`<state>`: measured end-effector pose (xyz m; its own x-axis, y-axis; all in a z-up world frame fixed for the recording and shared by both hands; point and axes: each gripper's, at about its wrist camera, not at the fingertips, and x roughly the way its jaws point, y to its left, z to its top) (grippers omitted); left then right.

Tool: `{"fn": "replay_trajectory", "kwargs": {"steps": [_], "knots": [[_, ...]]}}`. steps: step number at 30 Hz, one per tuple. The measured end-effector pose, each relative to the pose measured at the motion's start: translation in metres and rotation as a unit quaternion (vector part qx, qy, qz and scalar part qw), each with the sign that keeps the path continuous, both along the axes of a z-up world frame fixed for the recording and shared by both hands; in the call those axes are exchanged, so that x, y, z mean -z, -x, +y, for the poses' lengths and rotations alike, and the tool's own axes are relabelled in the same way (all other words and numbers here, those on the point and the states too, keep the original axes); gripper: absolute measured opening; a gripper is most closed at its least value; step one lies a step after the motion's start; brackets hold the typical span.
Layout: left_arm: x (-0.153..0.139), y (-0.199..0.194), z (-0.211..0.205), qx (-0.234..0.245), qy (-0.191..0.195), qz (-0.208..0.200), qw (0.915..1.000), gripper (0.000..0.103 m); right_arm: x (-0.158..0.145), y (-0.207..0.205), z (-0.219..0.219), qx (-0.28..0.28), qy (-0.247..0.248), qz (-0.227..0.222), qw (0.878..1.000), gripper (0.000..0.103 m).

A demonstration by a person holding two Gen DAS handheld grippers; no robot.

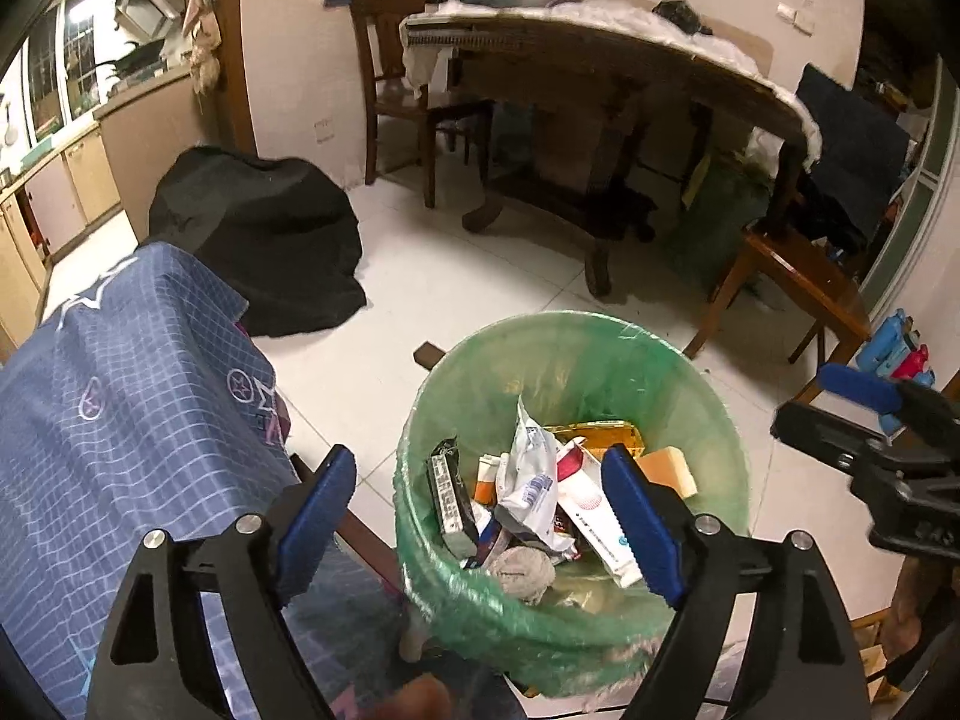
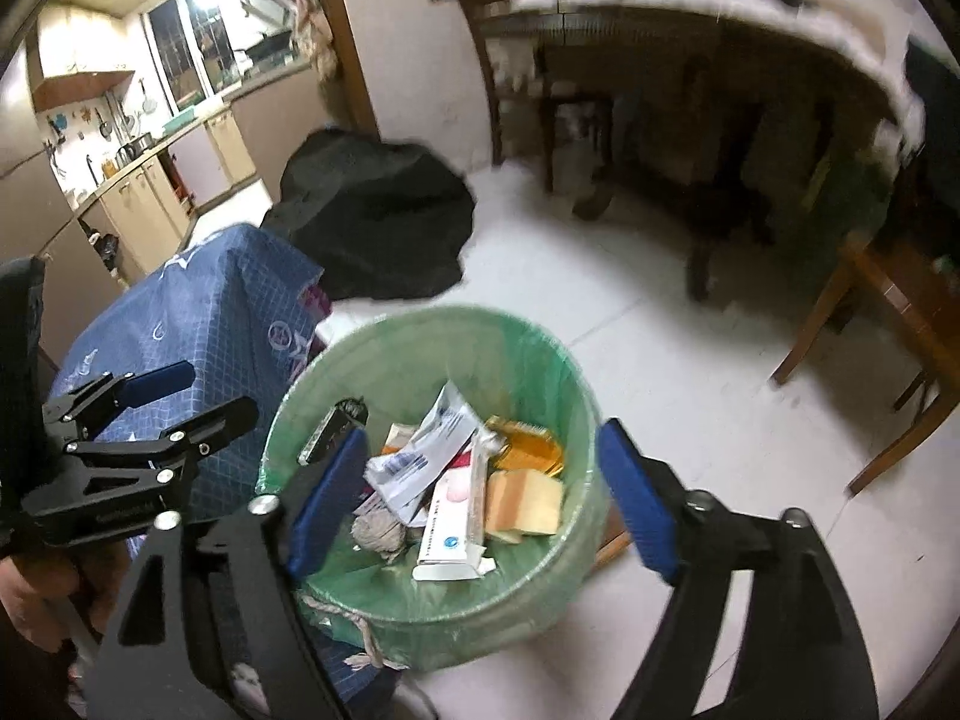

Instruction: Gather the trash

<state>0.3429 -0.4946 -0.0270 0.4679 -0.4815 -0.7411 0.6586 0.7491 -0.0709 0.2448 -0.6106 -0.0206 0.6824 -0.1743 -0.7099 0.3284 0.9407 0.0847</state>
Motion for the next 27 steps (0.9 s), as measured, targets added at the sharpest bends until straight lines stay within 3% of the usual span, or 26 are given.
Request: {"fn": "replay_trajectory", "kwargs": {"steps": [3, 4, 7, 12, 20, 27], "knots": [[-0.014, 0.017, 0.023, -0.018, 0.025, -0.023, 0.9993, 0.098, -0.016, 0.029, 0.029, 0.002, 0.032, -0.047, 0.998, 0.094], [-0.02, 0.024, 0.033, -0.026, 0.037, -0.032, 0.9985, 0.098, -0.02, 0.038, 0.037, 0.002, 0.041, -0.06, 0.997, 0.097], [-0.035, 0.051, 0.066, -0.033, 0.067, -0.059, 0.9954, 0.098, -0.029, 0.074, 0.074, -0.006, 0.064, -0.102, 0.993, 0.097], [-0.049, 0.101, 0.112, -0.056, 0.08, -0.11, 0.9891, 0.098, -0.032, 0.12, 0.116, -0.004, 0.072, -0.145, 0.987, 0.097], [-0.053, 0.194, 0.17, -0.043, 0.086, -0.148, 0.9843, 0.098, -0.03, 0.183, 0.167, 0.043, 0.112, -0.174, 0.977, 0.097], [-0.057, 0.252, 0.201, -0.037, 0.105, -0.164, 0.9802, 0.098, -0.026, 0.211, 0.197, 0.05, 0.135, -0.179, 0.973, 0.097]]}}
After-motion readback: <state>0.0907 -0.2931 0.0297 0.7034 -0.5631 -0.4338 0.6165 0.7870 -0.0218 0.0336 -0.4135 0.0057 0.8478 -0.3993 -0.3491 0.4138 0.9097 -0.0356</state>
